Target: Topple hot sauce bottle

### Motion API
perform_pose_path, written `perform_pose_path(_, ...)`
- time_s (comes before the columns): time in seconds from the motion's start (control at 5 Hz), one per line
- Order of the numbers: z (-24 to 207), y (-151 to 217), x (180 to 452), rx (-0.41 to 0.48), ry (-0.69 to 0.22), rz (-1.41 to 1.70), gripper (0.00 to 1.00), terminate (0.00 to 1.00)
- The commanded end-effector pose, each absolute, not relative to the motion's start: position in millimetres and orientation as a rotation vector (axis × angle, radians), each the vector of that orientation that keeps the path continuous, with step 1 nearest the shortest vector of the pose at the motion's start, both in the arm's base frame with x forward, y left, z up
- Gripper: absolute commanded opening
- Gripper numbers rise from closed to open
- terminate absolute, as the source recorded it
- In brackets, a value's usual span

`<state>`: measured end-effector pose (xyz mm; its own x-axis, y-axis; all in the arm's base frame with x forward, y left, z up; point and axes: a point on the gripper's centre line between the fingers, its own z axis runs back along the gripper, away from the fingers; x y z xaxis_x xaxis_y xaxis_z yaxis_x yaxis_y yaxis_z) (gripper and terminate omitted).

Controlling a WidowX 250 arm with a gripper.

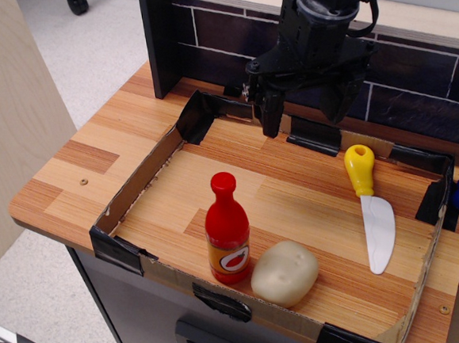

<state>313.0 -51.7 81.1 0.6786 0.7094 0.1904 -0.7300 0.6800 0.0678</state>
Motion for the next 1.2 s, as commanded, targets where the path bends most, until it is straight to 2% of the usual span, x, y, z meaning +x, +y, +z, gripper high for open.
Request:
perform_pose_path(0.0,81,-52,313,0.142,-0.153,0.811,1.0,0.0)
perform_pose_path(0.2,97,-44,314,0.133,-0.153,0.874,1.0,0.0)
perform_pose_path(0.4,113,-31,303,0.132,-0.223,0.788,1.0,0.0)
perform_pose_path(0.6,122,-14,296,0.103,-0.237,0.697,1.0,0.0)
perform_pose_path(1.0,111,-6,272,0.079,-0.164,0.653,1.0,0.0)
